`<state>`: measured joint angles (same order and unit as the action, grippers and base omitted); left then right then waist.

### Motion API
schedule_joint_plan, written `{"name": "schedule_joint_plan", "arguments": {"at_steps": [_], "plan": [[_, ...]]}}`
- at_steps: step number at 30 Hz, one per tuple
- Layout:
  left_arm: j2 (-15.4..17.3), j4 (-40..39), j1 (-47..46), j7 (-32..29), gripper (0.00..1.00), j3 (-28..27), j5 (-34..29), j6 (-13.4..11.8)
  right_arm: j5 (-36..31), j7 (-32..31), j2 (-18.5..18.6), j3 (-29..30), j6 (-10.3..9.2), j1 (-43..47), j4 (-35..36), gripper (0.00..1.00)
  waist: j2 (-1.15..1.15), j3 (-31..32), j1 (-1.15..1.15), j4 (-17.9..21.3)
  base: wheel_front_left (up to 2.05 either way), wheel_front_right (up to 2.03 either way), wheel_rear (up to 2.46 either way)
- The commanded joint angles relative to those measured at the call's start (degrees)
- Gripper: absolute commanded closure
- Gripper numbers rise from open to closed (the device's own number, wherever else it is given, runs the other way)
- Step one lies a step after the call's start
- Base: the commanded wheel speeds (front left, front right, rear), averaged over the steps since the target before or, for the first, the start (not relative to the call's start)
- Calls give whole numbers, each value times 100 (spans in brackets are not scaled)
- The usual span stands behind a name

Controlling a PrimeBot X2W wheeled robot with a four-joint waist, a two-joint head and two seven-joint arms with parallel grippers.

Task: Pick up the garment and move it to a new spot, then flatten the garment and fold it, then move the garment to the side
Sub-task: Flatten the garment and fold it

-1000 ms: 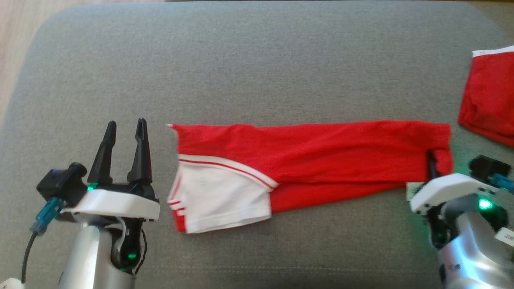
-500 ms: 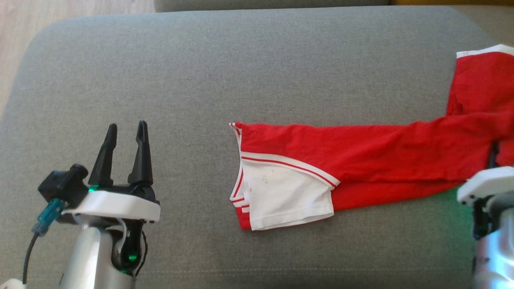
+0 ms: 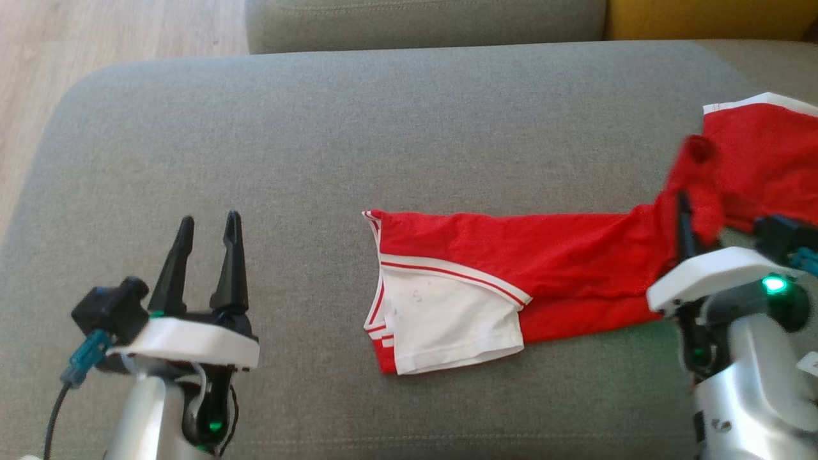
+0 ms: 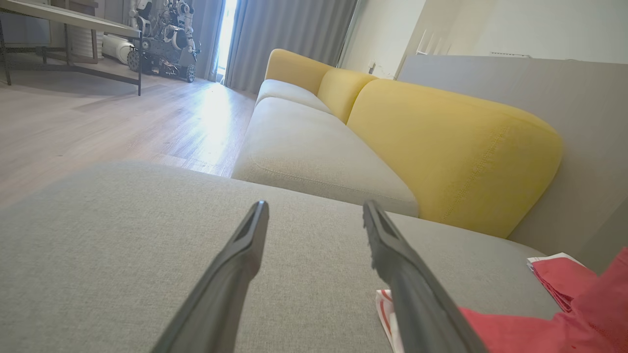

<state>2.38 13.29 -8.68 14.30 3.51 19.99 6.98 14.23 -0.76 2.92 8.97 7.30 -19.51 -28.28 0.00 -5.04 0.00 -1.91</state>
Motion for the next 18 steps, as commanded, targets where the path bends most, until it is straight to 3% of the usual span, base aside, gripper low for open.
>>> {"name": "schedule_joint_plan", "arguments": {"at_steps": [1, 11, 18], "plan": [[50, -159, -71, 70, 0, -139, -15, -19, 177, -34, -2, -276, 19, -89, 307, 100, 0, 26, 0, 4, 0, 0, 0], [50, -139, 11, 70, 0, -41, 62, -41, 2082, -245, -3, -1928, 19, 335, 1335, 100, 0, 158, 0, -118, 0, 0, 0], [50, -195, 12, 70, 0, -86, 91, -71, 2677, -36, -3, -2727, 19, 297, 1350, 100, 0, 80, 0, -309, 0, 0, 0]]}}
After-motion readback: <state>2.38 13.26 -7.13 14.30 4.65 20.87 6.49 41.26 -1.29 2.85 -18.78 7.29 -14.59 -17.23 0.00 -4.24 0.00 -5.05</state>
